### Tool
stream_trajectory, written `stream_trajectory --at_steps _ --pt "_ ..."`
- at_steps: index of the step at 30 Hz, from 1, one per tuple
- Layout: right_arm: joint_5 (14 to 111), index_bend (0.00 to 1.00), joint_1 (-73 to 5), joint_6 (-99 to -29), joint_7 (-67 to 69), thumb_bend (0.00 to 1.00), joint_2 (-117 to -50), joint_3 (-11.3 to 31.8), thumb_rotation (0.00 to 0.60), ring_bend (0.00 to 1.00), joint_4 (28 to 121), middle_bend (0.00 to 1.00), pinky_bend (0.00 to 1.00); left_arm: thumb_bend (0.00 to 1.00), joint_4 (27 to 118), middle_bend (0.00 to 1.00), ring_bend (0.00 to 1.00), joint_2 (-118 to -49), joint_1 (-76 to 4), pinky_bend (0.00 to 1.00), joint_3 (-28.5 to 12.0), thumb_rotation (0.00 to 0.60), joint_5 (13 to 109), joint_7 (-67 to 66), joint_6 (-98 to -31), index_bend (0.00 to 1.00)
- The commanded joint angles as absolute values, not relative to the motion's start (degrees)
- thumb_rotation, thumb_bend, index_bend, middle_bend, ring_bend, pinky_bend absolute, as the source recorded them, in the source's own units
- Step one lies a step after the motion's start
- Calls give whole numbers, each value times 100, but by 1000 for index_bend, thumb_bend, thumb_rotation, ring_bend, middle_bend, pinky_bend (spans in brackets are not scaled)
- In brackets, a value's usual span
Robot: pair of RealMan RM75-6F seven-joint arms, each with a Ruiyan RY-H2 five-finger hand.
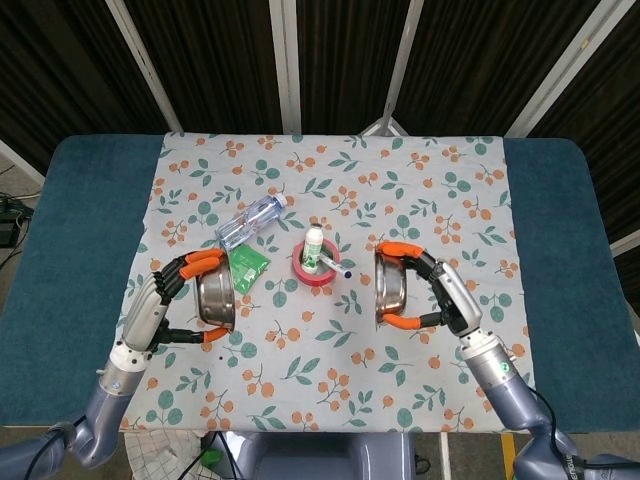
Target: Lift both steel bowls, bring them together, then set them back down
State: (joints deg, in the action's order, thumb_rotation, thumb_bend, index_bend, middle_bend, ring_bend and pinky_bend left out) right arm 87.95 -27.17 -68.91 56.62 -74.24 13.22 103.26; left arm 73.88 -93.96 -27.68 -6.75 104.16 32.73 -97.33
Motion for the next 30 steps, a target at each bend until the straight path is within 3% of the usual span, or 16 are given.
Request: stream_trajectory --at_steps 1,14,30 --pt "8814 543 -2764 -6925 5494 153 -7535 1278 600 488 10439 313 509 0 7271 171 239 -9584 -2821 328 -657 600 10455 3350 -9840 195" --pt "8361 554 -2881 -6902 4604 153 -7915 1342 600 491 10880 313 509 0 6829 170 239 -10095 -2881 328 -546 600 10498 3756 -10144 197" --pt "8326 554 -2965 -6905 3949 154 -8157 1316 600 491 11413 313 509 0 6653 170 240 -10534 -2996 328 -454 600 10679 3342 -10316 209"
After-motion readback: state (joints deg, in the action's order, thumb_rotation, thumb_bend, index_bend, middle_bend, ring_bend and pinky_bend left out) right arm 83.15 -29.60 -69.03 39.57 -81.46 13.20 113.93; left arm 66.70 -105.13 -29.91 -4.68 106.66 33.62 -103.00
